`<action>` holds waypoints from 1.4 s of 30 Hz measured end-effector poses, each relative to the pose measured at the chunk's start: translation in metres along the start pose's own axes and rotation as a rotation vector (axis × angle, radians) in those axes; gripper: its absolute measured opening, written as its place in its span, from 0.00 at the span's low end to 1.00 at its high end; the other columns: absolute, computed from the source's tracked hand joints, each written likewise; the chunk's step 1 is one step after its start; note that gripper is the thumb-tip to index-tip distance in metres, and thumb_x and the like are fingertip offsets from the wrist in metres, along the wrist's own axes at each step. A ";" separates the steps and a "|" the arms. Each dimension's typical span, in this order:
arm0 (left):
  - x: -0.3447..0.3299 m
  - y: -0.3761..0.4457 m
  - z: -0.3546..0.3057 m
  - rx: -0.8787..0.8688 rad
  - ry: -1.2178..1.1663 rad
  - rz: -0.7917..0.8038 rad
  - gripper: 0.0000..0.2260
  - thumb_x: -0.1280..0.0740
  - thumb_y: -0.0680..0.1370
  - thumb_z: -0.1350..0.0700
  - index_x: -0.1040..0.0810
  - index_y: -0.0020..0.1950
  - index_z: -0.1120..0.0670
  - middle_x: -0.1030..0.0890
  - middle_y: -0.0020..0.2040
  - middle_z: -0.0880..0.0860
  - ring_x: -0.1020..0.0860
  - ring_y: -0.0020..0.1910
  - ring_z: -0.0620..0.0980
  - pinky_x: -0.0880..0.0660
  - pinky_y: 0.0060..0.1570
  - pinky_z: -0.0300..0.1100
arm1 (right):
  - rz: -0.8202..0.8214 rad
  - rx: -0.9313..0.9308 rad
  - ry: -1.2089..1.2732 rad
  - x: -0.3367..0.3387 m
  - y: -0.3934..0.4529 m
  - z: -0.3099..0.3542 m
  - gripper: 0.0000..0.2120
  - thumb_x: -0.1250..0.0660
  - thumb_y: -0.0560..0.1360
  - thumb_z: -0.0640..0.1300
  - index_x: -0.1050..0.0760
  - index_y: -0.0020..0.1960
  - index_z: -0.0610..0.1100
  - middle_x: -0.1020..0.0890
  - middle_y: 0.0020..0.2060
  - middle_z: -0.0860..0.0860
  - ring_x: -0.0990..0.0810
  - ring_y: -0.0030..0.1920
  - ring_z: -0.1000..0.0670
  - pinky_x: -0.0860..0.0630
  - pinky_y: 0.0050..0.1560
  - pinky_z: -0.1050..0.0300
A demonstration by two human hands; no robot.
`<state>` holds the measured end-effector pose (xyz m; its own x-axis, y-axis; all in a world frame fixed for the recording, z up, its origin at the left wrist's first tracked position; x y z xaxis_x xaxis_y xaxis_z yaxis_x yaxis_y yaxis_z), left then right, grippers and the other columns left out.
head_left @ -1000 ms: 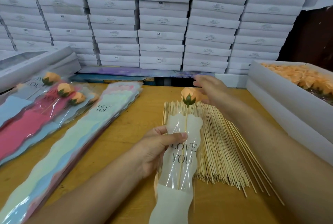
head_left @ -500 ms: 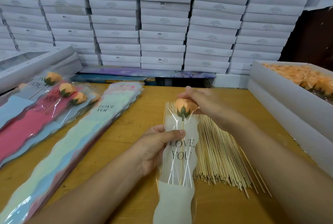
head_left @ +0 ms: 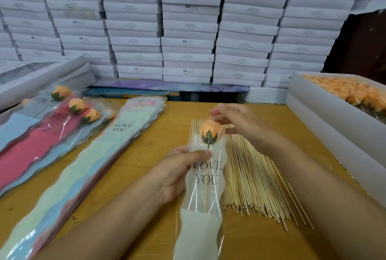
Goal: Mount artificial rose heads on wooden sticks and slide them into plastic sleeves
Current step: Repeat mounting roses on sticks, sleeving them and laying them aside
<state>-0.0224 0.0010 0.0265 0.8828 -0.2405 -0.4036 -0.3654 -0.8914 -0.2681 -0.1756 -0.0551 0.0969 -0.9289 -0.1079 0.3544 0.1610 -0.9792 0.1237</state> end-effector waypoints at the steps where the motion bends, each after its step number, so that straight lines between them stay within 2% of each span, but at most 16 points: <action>1: 0.000 0.000 0.000 0.008 0.000 0.004 0.13 0.26 0.70 0.65 0.17 0.54 0.64 0.15 0.46 0.63 0.15 0.38 0.57 0.17 0.40 0.49 | -0.012 -0.002 0.013 0.001 0.000 0.000 0.14 0.42 0.83 0.55 0.20 0.54 0.50 0.14 0.44 0.56 0.16 0.48 0.58 0.22 0.53 0.57; 5: 0.001 0.001 0.001 0.033 -0.004 0.011 0.12 0.27 0.69 0.66 0.18 0.52 0.63 0.15 0.44 0.63 0.15 0.36 0.57 0.18 0.35 0.48 | 0.004 -0.011 -0.018 0.000 -0.001 -0.001 0.13 0.42 0.83 0.53 0.20 0.55 0.50 0.15 0.47 0.54 0.18 0.52 0.55 0.23 0.57 0.56; 7: 0.001 0.002 0.001 0.032 -0.008 0.007 0.12 0.27 0.69 0.67 0.18 0.52 0.63 0.15 0.43 0.62 0.15 0.36 0.56 0.18 0.34 0.47 | 0.030 -0.017 -0.050 -0.004 -0.002 -0.003 0.12 0.41 0.83 0.53 0.20 0.58 0.51 0.15 0.50 0.54 0.19 0.53 0.57 0.24 0.55 0.57; 10: 0.003 0.004 0.001 0.023 -0.017 -0.012 0.04 0.27 0.70 0.68 0.16 0.43 0.62 0.14 0.41 0.61 0.15 0.35 0.55 0.19 0.33 0.45 | 0.054 -0.023 -0.093 -0.011 -0.003 -0.007 0.13 0.39 0.81 0.54 0.21 0.61 0.52 0.15 0.49 0.57 0.20 0.50 0.63 0.28 0.49 0.61; 12: 0.003 0.005 0.002 0.032 -0.018 -0.009 0.04 0.26 0.69 0.66 0.15 0.43 0.61 0.14 0.41 0.61 0.15 0.35 0.55 0.18 0.34 0.45 | 0.060 -0.023 -0.100 -0.014 -0.003 -0.008 0.14 0.39 0.81 0.55 0.21 0.61 0.52 0.16 0.49 0.58 0.19 0.48 0.65 0.28 0.49 0.61; 14: 0.004 0.005 0.001 0.040 -0.025 -0.016 0.05 0.26 0.70 0.64 0.15 0.45 0.62 0.15 0.42 0.62 0.15 0.35 0.55 0.18 0.34 0.46 | 0.059 -0.020 -0.105 -0.016 -0.002 -0.008 0.14 0.39 0.81 0.55 0.21 0.61 0.52 0.15 0.49 0.58 0.19 0.48 0.65 0.27 0.52 0.59; 17: 0.004 0.005 -0.001 0.054 -0.025 -0.032 0.09 0.27 0.75 0.61 0.18 0.54 0.62 0.15 0.44 0.62 0.15 0.36 0.56 0.18 0.34 0.45 | 0.064 -0.029 -0.106 -0.017 -0.002 -0.008 0.15 0.38 0.79 0.57 0.20 0.60 0.53 0.16 0.50 0.55 0.19 0.55 0.58 0.27 0.62 0.52; 20: 0.007 0.004 -0.001 0.077 -0.013 -0.064 0.16 0.26 0.74 0.58 0.20 0.60 0.62 0.15 0.46 0.63 0.16 0.36 0.56 0.19 0.34 0.46 | 0.084 -0.041 -0.123 -0.018 -0.001 -0.007 0.16 0.38 0.80 0.57 0.21 0.62 0.51 0.16 0.51 0.55 0.21 0.58 0.55 0.29 0.68 0.45; 23: 0.012 0.005 -0.002 0.082 0.014 -0.104 0.24 0.25 0.72 0.56 0.24 0.67 0.61 0.16 0.48 0.64 0.17 0.36 0.57 0.19 0.35 0.46 | 0.117 -0.049 -0.116 -0.019 -0.002 -0.006 0.17 0.39 0.81 0.57 0.21 0.63 0.50 0.14 0.46 0.58 0.21 0.57 0.57 0.31 0.70 0.43; 25: 0.014 0.006 -0.003 0.073 0.049 -0.128 0.24 0.25 0.73 0.56 0.24 0.66 0.60 0.15 0.44 0.62 0.17 0.33 0.54 0.21 0.31 0.43 | 0.161 -0.060 -0.113 -0.021 -0.003 -0.007 0.18 0.39 0.81 0.59 0.22 0.64 0.51 0.14 0.45 0.61 0.21 0.56 0.58 0.32 0.71 0.43; 27: 0.017 0.007 -0.004 0.059 0.074 -0.161 0.22 0.25 0.73 0.55 0.23 0.64 0.60 0.15 0.39 0.59 0.18 0.30 0.52 0.22 0.28 0.40 | 0.199 -0.068 -0.116 -0.022 -0.004 -0.008 0.18 0.38 0.80 0.60 0.22 0.64 0.51 0.14 0.47 0.60 0.21 0.56 0.59 0.33 0.71 0.44; 31: 0.014 0.006 -0.003 0.085 0.036 -0.116 0.26 0.24 0.69 0.56 0.24 0.66 0.60 0.17 0.48 0.64 0.18 0.38 0.58 0.20 0.44 0.50 | 0.162 -0.040 -0.105 -0.017 -0.001 -0.003 0.14 0.38 0.81 0.57 0.22 0.61 0.52 0.13 0.45 0.56 0.20 0.56 0.59 0.33 0.70 0.45; 35: 0.012 0.006 -0.003 0.079 -0.007 -0.107 0.25 0.23 0.70 0.56 0.25 0.64 0.60 0.15 0.42 0.62 0.17 0.33 0.56 0.18 0.35 0.47 | 0.117 -0.036 -0.094 -0.013 0.001 -0.005 0.19 0.38 0.79 0.61 0.22 0.64 0.51 0.13 0.47 0.51 0.20 0.58 0.54 0.33 0.71 0.43; 39: 0.012 0.005 -0.003 0.071 0.046 -0.120 0.29 0.22 0.68 0.53 0.25 0.66 0.61 0.14 0.41 0.59 0.17 0.32 0.53 0.20 0.30 0.42 | 0.202 -0.069 -0.097 -0.021 -0.001 -0.006 0.29 0.39 0.72 0.67 0.23 0.65 0.52 0.13 0.47 0.55 0.23 0.60 0.59 0.37 0.73 0.43; 42: 0.014 0.006 -0.002 0.066 0.044 -0.148 0.32 0.21 0.64 0.54 0.24 0.66 0.60 0.14 0.44 0.61 0.16 0.35 0.55 0.18 0.37 0.47 | 0.272 -0.098 -0.113 -0.023 -0.003 -0.008 0.25 0.39 0.74 0.69 0.22 0.64 0.56 0.17 0.55 0.56 0.23 0.62 0.56 0.36 0.72 0.44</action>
<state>-0.0112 -0.0083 0.0213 0.9400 -0.1261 -0.3169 -0.2475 -0.8916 -0.3793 -0.1573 -0.0508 0.0811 -0.8126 -0.3536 0.4634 0.3604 -0.9296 -0.0773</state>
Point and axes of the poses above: each hand's wrist, its own y-axis towards the middle knuckle, its own x-axis out of the back of the hand, z = x × y, the point moved 6 cm from there along y, towards the middle knuckle
